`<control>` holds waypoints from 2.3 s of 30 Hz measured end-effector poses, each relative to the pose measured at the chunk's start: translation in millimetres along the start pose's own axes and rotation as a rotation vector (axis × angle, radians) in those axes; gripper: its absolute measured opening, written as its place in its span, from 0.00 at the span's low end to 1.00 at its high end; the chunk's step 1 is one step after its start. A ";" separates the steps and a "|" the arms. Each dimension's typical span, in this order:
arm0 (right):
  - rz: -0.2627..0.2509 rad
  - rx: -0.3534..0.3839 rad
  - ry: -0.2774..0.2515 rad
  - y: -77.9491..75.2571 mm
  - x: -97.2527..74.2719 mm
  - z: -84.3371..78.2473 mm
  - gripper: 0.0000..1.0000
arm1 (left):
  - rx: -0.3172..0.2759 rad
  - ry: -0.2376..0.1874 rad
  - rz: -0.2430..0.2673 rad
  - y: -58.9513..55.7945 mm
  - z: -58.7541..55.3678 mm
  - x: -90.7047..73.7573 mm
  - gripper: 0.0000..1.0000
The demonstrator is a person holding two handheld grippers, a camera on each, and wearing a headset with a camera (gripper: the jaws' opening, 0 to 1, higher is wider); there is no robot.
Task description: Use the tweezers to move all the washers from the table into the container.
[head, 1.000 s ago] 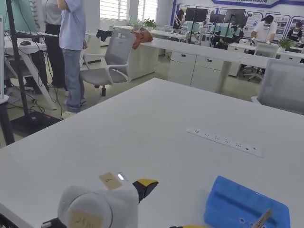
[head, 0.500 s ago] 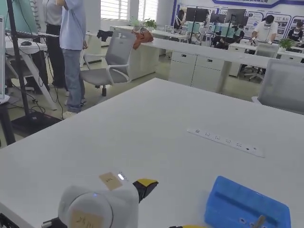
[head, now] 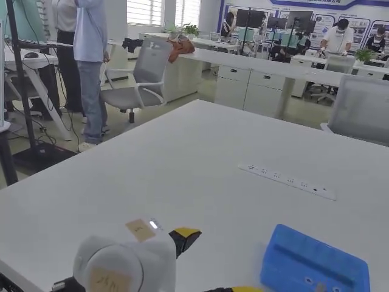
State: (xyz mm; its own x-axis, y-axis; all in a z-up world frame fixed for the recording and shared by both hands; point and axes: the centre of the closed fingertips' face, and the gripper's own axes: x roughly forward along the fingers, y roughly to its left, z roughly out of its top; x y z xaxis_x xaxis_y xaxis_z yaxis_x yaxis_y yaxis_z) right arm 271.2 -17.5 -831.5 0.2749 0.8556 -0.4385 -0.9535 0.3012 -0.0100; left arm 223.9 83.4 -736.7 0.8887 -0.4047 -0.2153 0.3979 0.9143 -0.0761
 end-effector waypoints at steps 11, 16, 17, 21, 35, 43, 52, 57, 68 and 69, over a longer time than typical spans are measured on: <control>-0.014 0.185 -0.149 -16.5 -10.3 32.0 0.03 | -0.003 -0.003 0.004 1.1 0.5 -0.5 0.68; -0.029 0.236 -0.253 -32.2 -18.6 60.7 0.03 | 0.000 -0.002 0.004 0.8 0.2 -0.3 0.68; -0.030 0.238 -0.262 -34.3 -19.3 64.6 0.03 | -0.001 -0.003 0.004 0.8 0.3 -0.3 0.68; -0.044 0.240 -0.286 -42.2 -20.6 79.1 0.03 | -0.002 -0.003 0.005 1.2 0.3 -0.4 0.68; -0.130 0.281 -0.222 -79.9 4.9 77.9 0.03 | -0.008 -0.003 0.006 1.7 0.2 -0.5 0.68; -0.154 0.331 -0.171 -95.7 20.7 63.0 0.03 | -0.010 -0.001 0.007 1.6 -0.4 -0.7 0.68; -0.168 0.325 -0.092 -104.1 33.7 43.5 0.03 | -0.010 0.004 0.007 1.9 -1.4 -0.3 0.68; -0.168 0.328 -0.068 -103.7 36.8 37.9 0.03 | -0.013 0.004 0.008 2.2 -1.4 -0.3 0.68; -0.159 0.300 -0.036 -99.5 42.6 34.1 0.03 | -0.012 0.010 0.005 1.7 -2.4 -0.2 0.68; -0.159 0.296 -0.032 -98.9 42.8 33.6 0.03 | -0.012 0.010 0.005 1.7 -2.3 -0.2 0.68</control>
State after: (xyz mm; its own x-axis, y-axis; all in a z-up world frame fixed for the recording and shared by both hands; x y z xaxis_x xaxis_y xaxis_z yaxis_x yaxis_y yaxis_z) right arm 381.4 3.5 -819.2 0.4254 0.7996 -0.4238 -0.8225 0.5370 0.1875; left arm 223.9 85.0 -739.0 0.8884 -0.4002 -0.2250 0.3908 0.9164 -0.0869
